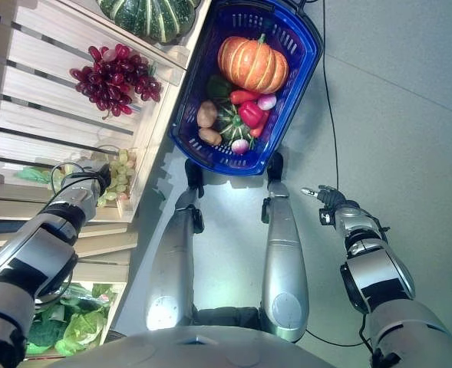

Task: Pick up fruits and vegetables into the basket

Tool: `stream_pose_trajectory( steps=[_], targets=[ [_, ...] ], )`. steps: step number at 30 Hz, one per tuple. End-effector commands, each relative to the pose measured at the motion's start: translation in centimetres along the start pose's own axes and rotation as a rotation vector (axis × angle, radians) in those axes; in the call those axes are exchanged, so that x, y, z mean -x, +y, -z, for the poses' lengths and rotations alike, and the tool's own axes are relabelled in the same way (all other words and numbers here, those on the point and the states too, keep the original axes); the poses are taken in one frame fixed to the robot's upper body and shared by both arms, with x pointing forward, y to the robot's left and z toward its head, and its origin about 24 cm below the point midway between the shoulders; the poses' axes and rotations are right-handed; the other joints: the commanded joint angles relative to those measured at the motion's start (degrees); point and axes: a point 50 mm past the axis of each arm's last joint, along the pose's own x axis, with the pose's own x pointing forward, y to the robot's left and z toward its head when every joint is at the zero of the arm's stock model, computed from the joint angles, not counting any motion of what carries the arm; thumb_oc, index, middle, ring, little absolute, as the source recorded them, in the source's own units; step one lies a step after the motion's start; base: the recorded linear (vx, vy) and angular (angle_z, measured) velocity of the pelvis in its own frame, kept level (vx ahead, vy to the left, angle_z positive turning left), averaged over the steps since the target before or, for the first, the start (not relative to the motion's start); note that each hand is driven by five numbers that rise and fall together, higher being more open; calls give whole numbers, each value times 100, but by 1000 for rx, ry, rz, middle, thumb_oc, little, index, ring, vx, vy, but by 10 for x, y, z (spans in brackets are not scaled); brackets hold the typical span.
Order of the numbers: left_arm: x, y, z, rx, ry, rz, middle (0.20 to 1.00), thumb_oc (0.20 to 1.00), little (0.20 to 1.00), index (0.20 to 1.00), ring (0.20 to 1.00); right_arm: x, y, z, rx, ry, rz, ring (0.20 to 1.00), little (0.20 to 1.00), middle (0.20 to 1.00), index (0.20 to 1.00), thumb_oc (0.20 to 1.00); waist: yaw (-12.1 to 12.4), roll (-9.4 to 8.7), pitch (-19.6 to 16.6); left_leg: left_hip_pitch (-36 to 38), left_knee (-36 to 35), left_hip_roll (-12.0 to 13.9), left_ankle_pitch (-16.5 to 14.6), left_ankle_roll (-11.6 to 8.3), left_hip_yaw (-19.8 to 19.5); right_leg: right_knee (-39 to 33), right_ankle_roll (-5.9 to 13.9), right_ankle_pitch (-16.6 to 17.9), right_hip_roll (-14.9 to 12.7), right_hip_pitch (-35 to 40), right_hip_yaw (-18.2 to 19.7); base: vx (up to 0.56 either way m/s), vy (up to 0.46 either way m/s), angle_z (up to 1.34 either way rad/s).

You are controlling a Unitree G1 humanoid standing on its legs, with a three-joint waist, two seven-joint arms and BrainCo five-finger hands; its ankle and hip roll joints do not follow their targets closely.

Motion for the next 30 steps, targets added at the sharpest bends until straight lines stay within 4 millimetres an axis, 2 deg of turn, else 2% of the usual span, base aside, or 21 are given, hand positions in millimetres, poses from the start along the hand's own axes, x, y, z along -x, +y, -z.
stream_pose_trajectory(
  steps=[1, 22, 23, 25, 30],
  targets=[
    [7, -56, 42, 34, 211, 253, 200, 200, 200, 200, 200, 3, -8, 24, 13, 77, 15, 1000, 1000, 1000, 1000, 1000, 80, -175, -99, -374, 569, -288, -312, 334, 71, -40, -294, -195, 236, 269, -360, 0, 0, 0],
    [7, -55, 43, 106, 216, 274, 200, 200, 200, 200, 200, 2, -8, 20, 11, 73, 5, 1000, 1000, 1000, 1000, 1000, 69, -208, -99, -361, 549, -287, -310, 334, 100, -77, -292, -185, 252, 286, -351, 0, 0, 0],
    [7, -55, 44, 103, 228, 283, 416, 416, 416, 416, 416, 2, -7, 20, 12, 73, 5, 1000, 1000, 1000, 1000, 1000, 70, -206, -99, -360, 546, -289, -308, 336, 100, -80, -293, -183, 253, 285, -350, 0, 0, 0],
    [8, -58, 46, 108, 254, 328, 1000, 1000, 1000, 1000, 1000, 2, -7, 19, 11, 72, 4, 1000, 1000, 1000, 1000, 1000, 66, -210, -99, -352, 530, -292, -303, 336, 99, -91, -292, -181, 258, 289, -348, 0, 0, 0],
    [13, -68, 52, 95, 316, 432, 1000, 1000, 1000, 1000, 1000, 2, -6, 18, 7, 70, 4, 1000, 1000, 1000, 1000, 1000, 70, -210, -99, -349, 516, -295, -296, 336, 99, -109, -297, -175, 262, 297, -356, 0, 0, 0]
  ],
)
